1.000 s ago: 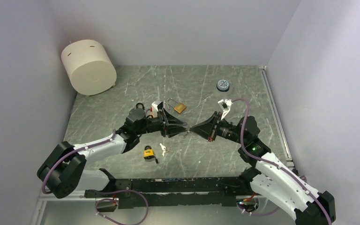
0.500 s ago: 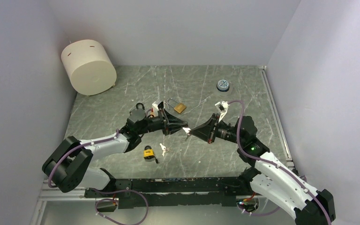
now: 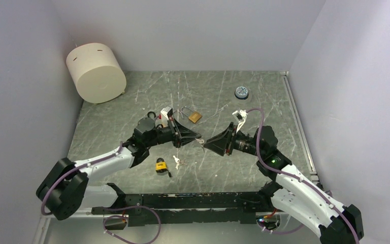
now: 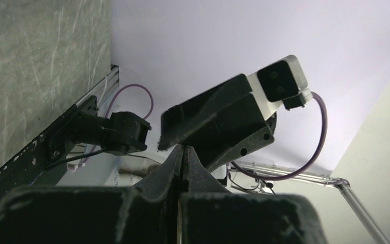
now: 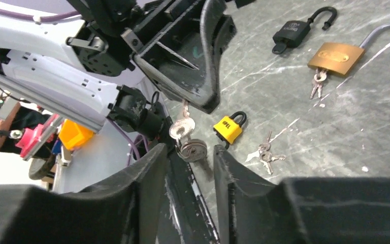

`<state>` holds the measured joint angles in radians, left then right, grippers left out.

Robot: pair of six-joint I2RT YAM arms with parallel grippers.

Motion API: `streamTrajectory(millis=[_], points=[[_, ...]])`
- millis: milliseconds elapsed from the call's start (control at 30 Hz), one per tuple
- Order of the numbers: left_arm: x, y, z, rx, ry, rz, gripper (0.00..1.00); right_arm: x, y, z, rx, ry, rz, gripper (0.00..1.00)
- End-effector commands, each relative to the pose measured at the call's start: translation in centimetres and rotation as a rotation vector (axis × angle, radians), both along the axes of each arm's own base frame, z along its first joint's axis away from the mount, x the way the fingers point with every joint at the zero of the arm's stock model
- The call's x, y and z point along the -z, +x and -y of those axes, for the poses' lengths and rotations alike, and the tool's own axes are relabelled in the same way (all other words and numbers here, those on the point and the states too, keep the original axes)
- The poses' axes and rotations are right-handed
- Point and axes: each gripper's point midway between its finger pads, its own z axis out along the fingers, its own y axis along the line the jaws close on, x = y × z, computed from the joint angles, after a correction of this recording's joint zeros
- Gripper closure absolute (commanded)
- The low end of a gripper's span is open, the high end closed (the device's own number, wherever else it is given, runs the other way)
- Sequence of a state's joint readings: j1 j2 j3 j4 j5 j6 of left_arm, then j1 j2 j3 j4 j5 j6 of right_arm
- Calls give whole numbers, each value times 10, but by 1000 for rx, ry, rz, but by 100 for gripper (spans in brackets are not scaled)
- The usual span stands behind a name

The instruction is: Unlock with the key

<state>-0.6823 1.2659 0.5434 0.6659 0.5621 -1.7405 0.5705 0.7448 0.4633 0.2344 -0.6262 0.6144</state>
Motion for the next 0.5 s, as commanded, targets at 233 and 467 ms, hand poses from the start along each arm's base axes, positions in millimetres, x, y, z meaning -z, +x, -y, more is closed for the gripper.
streamTrajectory(millis=[233, 467], points=[[-46, -5, -20, -49, 180, 455, 97, -42, 0, 8, 75, 116, 26, 23], [-63, -19, -20, 69, 247, 724, 98, -75, -20, -2, -65, 240, 7, 23]])
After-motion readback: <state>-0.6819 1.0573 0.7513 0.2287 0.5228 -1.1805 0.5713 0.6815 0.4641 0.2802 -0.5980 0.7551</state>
